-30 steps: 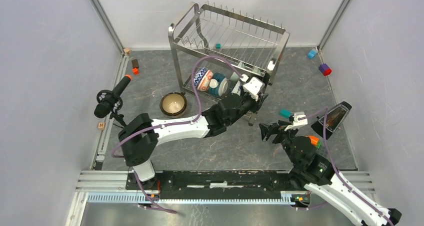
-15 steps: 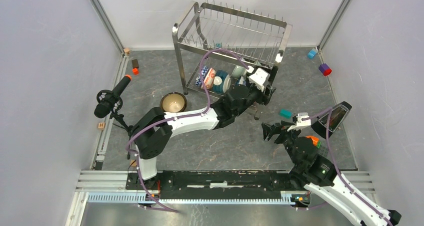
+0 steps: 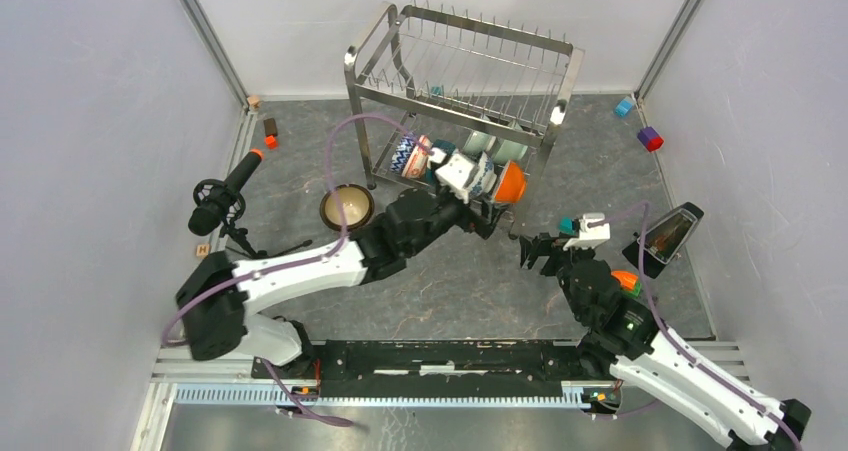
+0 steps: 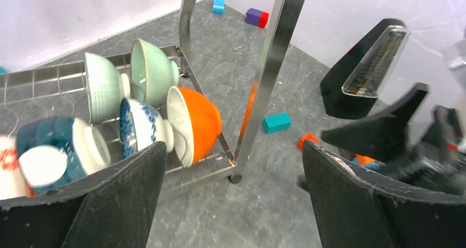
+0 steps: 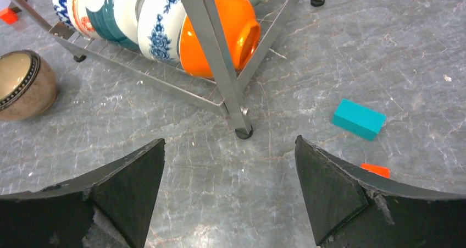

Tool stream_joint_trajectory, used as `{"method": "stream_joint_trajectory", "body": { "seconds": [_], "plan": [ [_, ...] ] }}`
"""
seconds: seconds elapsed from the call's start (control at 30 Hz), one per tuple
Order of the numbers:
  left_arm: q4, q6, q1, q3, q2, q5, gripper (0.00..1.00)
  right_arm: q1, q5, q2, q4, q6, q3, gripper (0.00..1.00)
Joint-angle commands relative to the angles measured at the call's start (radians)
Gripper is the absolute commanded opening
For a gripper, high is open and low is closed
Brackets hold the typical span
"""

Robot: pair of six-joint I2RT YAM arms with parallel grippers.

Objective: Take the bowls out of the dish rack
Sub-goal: Adjust the dish rack at the center of the board.

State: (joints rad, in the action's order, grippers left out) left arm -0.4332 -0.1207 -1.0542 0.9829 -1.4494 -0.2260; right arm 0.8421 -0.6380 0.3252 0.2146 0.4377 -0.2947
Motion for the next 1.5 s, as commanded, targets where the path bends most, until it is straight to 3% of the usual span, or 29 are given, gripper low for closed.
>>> {"method": "stream_joint_trajectory", "body": {
  "seconds": [0.0,0.3,0.43,0.63,1.03,1.47],
  "plan": [
    [0.13,-0.108,-0.003,-0.095,0.186,-0.033,0.98,-0.002,-0.05,0.112,-0.281,-0.055,-0.03,0.91],
    [0.483,-0.143,-0.004,-0.19,0.467,-0.173,0.97,-0.048,-0.116,0.414,-0.504,-0.158,-0.133,0.83],
    [0.553,-0.145,-0.003,-0.219,0.568,-0.208,0.97,-0.11,-0.129,0.474,-0.519,-0.176,-0.147,0.78],
    [0.552,-0.148,-0.003,-0.287,0.671,-0.233,0.97,-0.221,-0.032,0.533,-0.54,-0.175,-0.151,0.75],
    [0.574,-0.165,-0.003,-0.323,0.7,-0.262,0.98,-0.426,0.138,0.648,-0.563,-0.167,-0.197,0.74],
    [0.605,-0.188,-0.002,-0.276,0.628,-0.28,0.99,-0.535,0.222,0.856,-0.601,-0.101,-0.337,0.73]
  ]
}}
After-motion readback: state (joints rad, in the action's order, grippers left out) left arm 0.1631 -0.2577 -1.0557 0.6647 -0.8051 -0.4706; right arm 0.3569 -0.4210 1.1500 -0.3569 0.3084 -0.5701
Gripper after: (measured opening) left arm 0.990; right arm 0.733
